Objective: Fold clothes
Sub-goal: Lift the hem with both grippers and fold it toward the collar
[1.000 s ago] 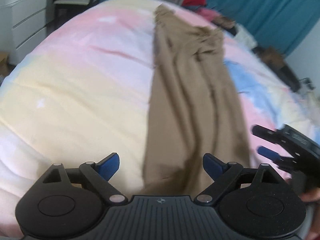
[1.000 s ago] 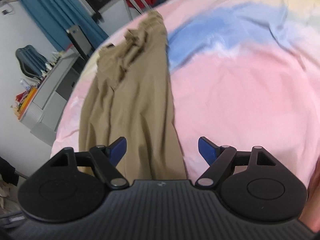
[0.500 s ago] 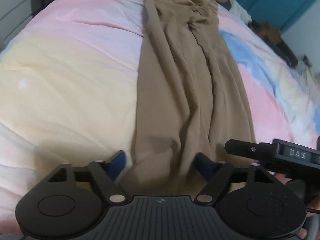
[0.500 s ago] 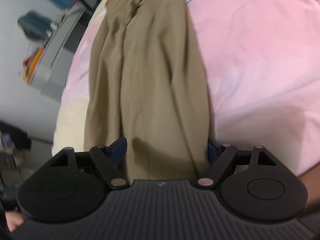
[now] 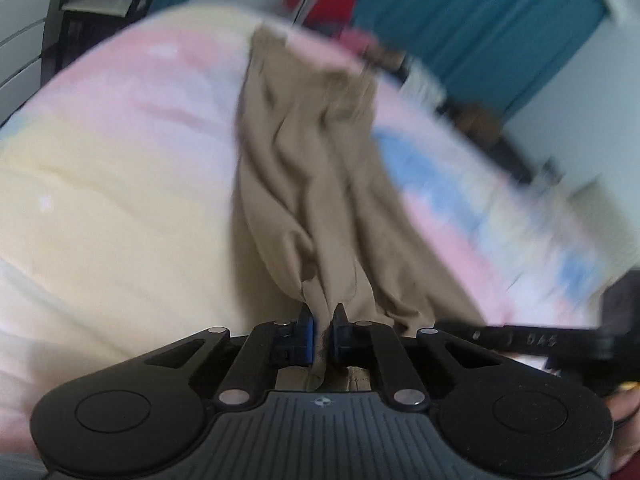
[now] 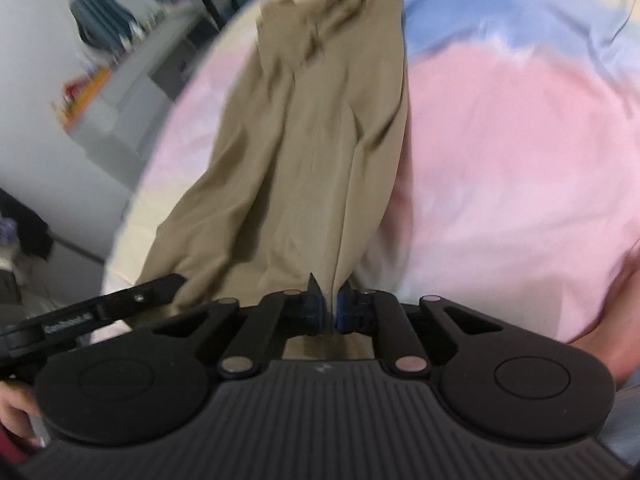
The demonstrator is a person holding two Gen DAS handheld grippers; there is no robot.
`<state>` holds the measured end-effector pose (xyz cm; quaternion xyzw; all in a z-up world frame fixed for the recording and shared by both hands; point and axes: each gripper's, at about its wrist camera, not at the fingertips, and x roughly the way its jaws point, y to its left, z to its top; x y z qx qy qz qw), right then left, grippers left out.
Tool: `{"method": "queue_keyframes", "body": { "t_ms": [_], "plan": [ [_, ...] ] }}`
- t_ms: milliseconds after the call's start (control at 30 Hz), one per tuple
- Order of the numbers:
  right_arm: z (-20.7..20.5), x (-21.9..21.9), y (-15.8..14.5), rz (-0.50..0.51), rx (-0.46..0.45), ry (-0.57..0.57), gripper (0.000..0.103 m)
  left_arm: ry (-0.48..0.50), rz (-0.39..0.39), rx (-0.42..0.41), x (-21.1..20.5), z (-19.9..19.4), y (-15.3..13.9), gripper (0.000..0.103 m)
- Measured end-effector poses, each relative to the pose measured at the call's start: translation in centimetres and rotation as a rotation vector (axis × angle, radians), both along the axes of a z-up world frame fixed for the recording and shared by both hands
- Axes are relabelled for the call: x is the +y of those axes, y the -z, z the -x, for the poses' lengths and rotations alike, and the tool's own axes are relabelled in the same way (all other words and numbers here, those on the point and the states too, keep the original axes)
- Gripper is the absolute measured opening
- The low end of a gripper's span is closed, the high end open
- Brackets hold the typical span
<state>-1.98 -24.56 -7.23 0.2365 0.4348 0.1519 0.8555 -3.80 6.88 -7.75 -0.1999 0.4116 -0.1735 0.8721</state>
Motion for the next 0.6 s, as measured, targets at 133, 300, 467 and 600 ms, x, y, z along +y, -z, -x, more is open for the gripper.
{"method": "queue_keyframes", "body": {
  "t_ms": [133, 300, 467, 600],
  "plan": [
    [1.1, -1.0, -2.4, 0.005, -0.059, 0.008, 0.009, -0.003, 0.062, -0.105, 0.9, 1.7, -3.7, 0.008],
    [3.3, -3.3, -6.6, -0.07, -0.171, 0.0, 0.009, 0.021, 0.083, -0.209, 0.6, 4.7, -8.2, 0.008],
    [7.5, -4.5, -8.5, -0.093, -0.247, -0.043, 0.009, 0.06, 0.077, -0.296, 0.7, 11.2, -11.8, 0.008],
    [9.6, -4.8, -9.3, -0.107, -0.291, -0.062, 0.009, 0.054, 0.015, -0.345, -0.1, 15.0, -12.7, 0.008]
  ]
}}
